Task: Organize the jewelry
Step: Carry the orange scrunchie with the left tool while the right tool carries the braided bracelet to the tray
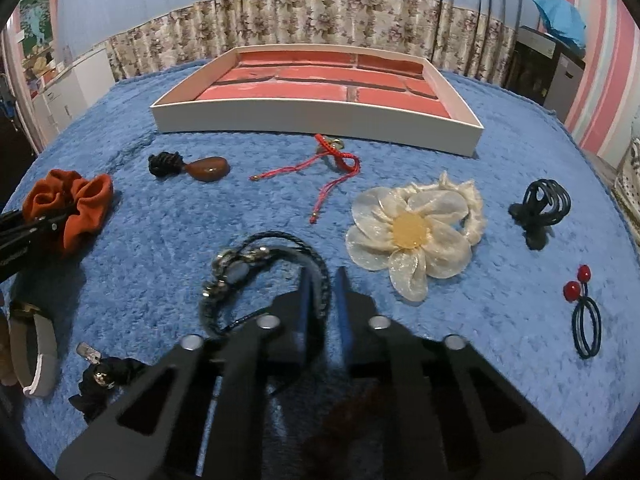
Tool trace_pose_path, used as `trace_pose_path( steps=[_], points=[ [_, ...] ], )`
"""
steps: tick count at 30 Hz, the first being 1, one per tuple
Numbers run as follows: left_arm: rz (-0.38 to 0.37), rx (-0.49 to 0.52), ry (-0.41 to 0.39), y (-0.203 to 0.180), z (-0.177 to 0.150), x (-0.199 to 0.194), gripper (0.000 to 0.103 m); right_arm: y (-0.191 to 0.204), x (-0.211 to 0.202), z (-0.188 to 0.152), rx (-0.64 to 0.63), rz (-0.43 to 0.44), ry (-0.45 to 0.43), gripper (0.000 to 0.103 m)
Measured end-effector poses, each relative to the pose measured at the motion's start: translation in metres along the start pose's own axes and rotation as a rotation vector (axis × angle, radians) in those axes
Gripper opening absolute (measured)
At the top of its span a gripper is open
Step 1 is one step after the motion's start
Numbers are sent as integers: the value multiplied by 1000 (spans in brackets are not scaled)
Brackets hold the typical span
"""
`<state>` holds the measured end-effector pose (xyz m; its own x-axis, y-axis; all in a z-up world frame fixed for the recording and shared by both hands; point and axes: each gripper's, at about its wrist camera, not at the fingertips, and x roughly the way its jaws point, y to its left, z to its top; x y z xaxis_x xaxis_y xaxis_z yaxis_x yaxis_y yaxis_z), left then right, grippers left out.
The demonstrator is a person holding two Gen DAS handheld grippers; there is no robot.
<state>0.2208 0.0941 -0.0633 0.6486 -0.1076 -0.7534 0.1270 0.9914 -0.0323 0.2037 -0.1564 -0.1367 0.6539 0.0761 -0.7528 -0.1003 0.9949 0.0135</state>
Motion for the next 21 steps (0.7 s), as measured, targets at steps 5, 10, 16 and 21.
trace_pose_path(
  steps=[5, 10, 16, 21],
  points=[
    [7, -17, -19, 2, 2, -6, 22, -4, -7, 3, -6, 21, -20, 8],
    [6, -19, -70, 0, 7, -22, 20, -12, -20, 10, -4, 37, -52, 7],
    [6, 1, -117, -8, 25, -39, 19, -25, -30, 29, 12, 81, -87, 7],
    [-3, 22, -152, -17, 50, -53, 19, -43, -42, 58, 41, 118, -119, 7]
  ],
)
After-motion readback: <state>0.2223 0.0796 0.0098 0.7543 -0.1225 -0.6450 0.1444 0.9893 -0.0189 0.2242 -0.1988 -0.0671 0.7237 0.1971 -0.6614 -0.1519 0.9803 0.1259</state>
